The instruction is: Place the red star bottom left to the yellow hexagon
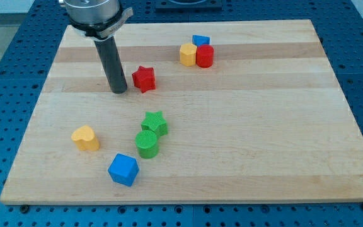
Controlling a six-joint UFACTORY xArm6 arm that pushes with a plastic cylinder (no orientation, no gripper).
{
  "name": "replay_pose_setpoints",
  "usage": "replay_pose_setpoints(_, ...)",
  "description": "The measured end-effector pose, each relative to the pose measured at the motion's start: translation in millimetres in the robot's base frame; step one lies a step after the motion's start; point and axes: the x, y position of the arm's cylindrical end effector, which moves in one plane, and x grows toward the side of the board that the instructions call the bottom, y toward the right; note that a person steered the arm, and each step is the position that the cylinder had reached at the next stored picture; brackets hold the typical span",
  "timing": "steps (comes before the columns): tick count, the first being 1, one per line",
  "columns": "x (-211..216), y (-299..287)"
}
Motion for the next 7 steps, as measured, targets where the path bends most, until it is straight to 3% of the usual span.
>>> replay_pose_setpoints(2,-57.4,33.1)
replay_pose_setpoints(3,-43.2,32.9)
replay_pose_setpoints(4,13.4,28.6)
replay_pose_setpoints(5,34.8,49.0)
replay_pose_setpoints(7,-17.5,70.7)
